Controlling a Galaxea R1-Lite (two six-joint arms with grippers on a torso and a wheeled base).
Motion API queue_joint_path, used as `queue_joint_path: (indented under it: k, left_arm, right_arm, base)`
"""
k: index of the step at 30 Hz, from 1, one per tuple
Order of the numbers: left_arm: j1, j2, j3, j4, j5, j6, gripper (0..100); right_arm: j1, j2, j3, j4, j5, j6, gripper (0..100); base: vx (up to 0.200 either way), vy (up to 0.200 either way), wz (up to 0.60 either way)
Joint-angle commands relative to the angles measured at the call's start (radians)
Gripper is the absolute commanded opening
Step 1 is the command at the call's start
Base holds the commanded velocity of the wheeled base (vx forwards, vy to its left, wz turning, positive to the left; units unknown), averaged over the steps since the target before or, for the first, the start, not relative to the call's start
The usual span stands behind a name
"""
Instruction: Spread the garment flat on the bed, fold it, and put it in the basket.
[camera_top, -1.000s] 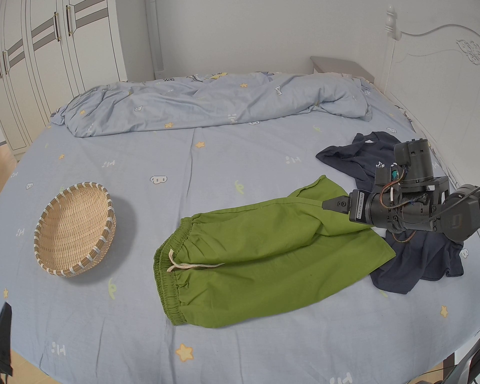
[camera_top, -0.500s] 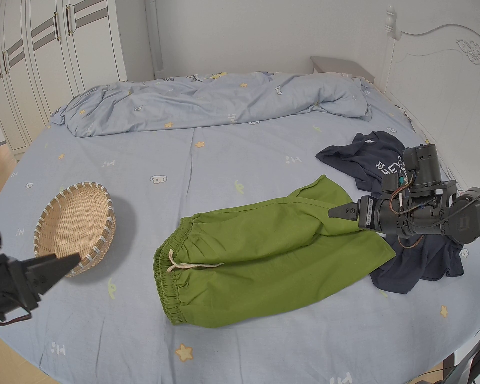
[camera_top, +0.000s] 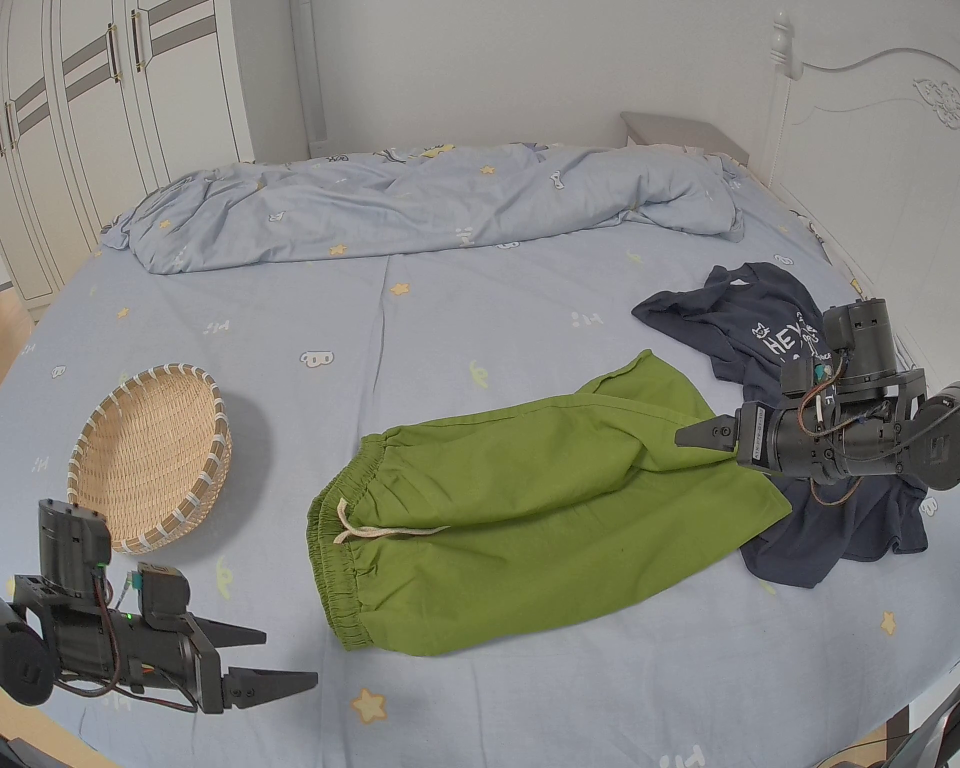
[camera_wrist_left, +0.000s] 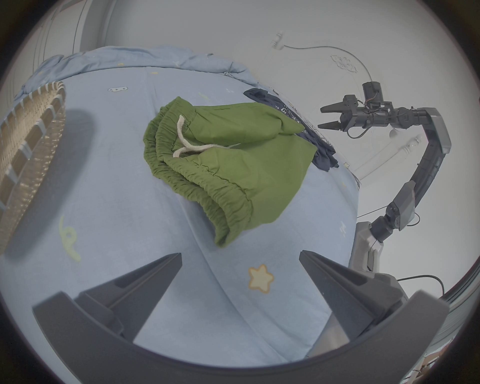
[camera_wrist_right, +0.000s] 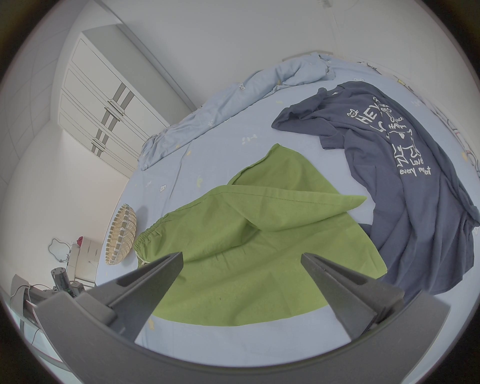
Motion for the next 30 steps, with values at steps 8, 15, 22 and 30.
queue_joint_path:
  k: [8,15,22,30]
  left_arm:
    - [-0.105,0.242,-0.006,-0.164,0.132,0.066,100]
    - [-0.116,0.366,-0.067,-0.249,0.151,0.069,100]
    - [-0.128,0.369,-0.093,-0.259,0.148,0.068,100]
    - [-0.188,0.391,-0.125,-0.269,0.151,0.060,100]
  right_arm:
    - [-0.004,-0.003,0.014,-0.001,0.003,0.000,100]
    - [-0.004,-0.002,0.014,0.000,0.003,0.000,100]
    - [-0.008,0.001,0.014,-0.001,0.003,0.000,100]
    - [-0.008,0.014,0.016,-0.001,0.003,0.002,100]
  base:
    - [0.000,0.000,0.00]
    - [0.000,0.000,0.00]
    - [0.000,0.000,0.00]
    - [0.000,0.000,0.00]
